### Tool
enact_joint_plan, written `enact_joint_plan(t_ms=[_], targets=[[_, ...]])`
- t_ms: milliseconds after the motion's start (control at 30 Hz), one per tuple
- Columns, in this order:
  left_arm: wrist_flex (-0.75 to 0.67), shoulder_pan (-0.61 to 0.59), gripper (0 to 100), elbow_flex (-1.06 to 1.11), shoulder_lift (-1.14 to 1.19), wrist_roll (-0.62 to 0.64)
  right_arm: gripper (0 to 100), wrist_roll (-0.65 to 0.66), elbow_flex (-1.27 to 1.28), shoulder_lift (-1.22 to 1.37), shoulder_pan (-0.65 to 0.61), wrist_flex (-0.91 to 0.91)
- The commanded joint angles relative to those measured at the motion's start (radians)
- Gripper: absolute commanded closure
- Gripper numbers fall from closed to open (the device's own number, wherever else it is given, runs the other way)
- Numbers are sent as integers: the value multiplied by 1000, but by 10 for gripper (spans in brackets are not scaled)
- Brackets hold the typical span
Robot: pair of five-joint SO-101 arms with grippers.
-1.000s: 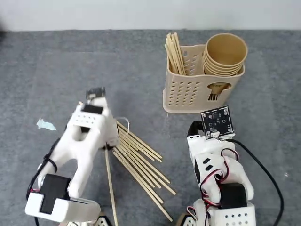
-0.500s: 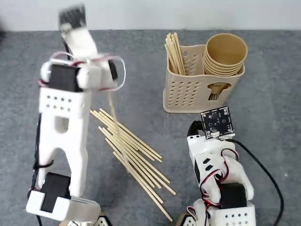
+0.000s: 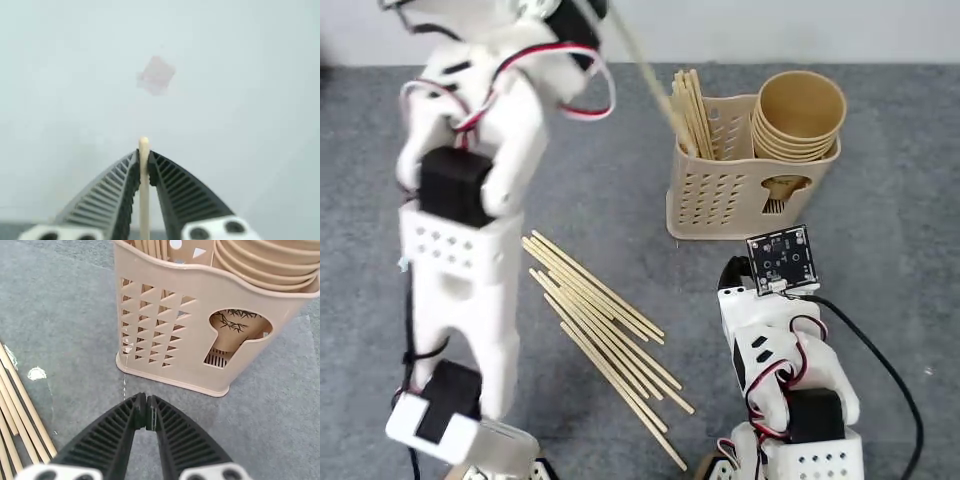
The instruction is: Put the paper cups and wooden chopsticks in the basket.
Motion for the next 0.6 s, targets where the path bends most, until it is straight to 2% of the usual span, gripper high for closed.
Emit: enact_joint_plan(t_ms=[0, 367, 567], targets=[[-196, 18, 988, 44, 44, 2, 990, 15, -8, -12, 2, -22], [-218, 26, 976, 68, 199, -35, 990, 17, -8, -13, 2, -24], [-101, 32, 798, 47, 178, -75, 990, 17, -8, -13, 4, -24]])
